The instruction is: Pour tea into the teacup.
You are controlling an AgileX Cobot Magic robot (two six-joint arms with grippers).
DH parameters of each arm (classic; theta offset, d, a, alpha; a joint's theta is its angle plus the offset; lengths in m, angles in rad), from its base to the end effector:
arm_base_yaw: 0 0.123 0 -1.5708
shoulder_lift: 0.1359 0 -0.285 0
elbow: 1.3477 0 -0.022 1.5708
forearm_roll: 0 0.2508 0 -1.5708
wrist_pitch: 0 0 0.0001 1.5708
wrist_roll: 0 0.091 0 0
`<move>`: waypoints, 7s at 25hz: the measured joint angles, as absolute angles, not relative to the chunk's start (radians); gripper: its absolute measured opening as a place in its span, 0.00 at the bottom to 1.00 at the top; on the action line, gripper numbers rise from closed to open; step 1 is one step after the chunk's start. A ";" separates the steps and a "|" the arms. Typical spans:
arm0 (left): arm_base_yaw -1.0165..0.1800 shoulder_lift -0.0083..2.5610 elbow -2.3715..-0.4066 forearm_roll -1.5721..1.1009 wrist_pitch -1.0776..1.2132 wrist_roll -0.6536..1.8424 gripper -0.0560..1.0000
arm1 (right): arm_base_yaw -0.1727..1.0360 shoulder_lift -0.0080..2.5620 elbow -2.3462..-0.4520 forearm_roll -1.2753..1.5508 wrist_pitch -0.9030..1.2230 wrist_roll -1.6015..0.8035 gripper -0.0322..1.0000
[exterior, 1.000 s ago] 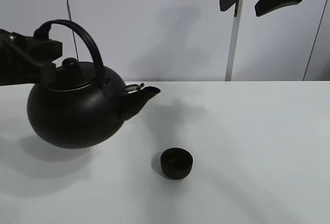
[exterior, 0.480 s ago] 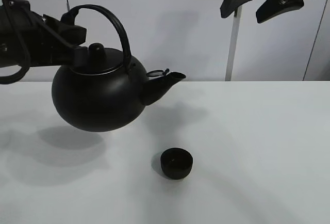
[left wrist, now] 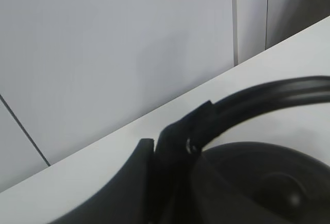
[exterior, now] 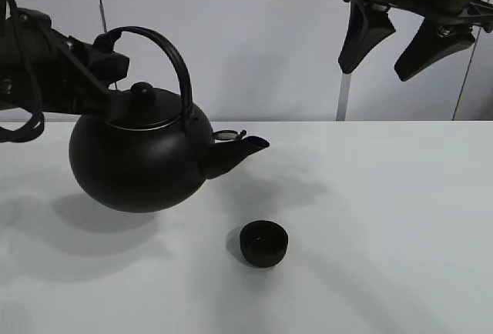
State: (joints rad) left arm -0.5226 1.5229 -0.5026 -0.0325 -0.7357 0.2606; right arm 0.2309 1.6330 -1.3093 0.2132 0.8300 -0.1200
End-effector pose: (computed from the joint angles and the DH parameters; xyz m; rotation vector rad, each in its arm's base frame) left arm 0.2447 -0.1387 0.2005 0.6419 1.6519 -0.1879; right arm 0.3368 0.0938 0.2868 -0.3250 2.6153 0.2940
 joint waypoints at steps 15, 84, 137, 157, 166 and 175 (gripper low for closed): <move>-0.523 1.680 -0.503 -0.045 -0.822 0.230 0.15 | 0.231 1.633 -1.309 0.213 0.846 -0.120 0.51; -0.607 1.778 -0.513 -0.233 -0.898 0.396 0.15 | 0.231 1.633 -1.309 0.225 0.848 -0.120 0.51; -0.607 1.778 -0.514 -0.233 -0.916 0.620 0.15 | 0.231 1.633 -1.309 0.228 0.851 -0.120 0.51; -0.607 1.754 -0.513 -0.274 -0.980 0.260 0.15 | 0.231 1.633 -1.309 0.228 0.850 -0.120 0.51; -0.609 1.751 -0.430 -0.454 -0.983 0.248 0.15 | 0.231 1.633 -1.309 0.228 0.848 -0.120 0.51; -0.611 1.746 -0.366 -0.475 -1.024 0.236 0.15 | 0.231 1.633 -1.309 0.228 0.847 -0.120 0.51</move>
State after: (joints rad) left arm -0.6109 1.7463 -0.3662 -0.4752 -1.0241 0.2365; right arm 0.2309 1.6330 -1.3093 0.2285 0.8469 -0.1200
